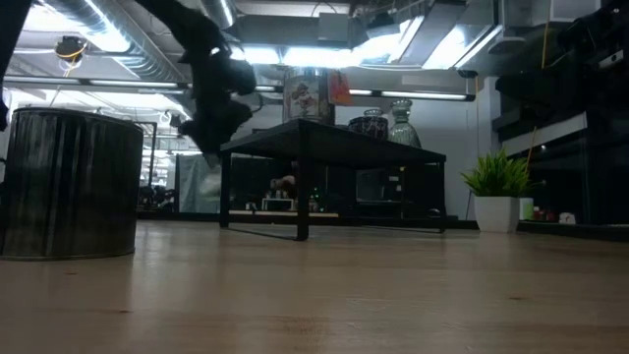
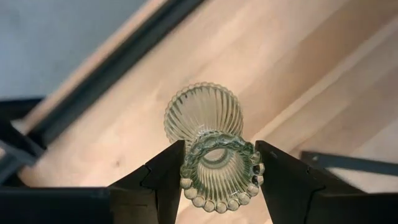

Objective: Pick & Place candle stick holders
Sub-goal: Put the green glass candle holder on the shelf aligned with the green glass candle holders

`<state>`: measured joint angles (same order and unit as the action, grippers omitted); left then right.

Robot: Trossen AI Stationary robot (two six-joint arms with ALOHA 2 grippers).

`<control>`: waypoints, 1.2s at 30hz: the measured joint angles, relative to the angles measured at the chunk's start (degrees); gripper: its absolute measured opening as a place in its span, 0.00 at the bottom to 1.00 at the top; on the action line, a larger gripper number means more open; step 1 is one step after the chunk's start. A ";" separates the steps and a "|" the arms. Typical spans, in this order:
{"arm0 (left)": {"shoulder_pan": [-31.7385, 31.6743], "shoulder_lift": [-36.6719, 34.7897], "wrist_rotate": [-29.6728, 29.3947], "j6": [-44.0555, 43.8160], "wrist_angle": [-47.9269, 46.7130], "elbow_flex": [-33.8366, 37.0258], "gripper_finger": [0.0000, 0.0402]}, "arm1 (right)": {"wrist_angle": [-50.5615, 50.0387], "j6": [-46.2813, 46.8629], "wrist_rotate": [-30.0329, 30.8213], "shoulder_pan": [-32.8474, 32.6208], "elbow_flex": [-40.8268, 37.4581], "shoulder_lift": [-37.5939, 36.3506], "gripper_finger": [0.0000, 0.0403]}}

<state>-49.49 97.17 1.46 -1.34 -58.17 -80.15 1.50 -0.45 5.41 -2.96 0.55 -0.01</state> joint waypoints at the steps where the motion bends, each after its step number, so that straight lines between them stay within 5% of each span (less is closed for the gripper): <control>1: -0.24 0.00 -0.02 -0.17 0.08 0.94 0.44 | 0.00 0.00 0.00 -0.02 0.00 0.00 0.00; 13: -0.77 0.07 0.03 -1.07 4.44 9.13 0.44 | -0.02 0.01 0.00 0.00 -0.01 0.00 0.00; 36: -1.82 0.39 0.47 -2.21 7.44 11.63 0.45 | -0.01 0.01 -0.01 -0.01 0.00 0.00 0.00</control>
<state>-51.31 97.56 1.93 -3.55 -50.73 -68.52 1.49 -0.44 5.40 -2.97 0.56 -0.01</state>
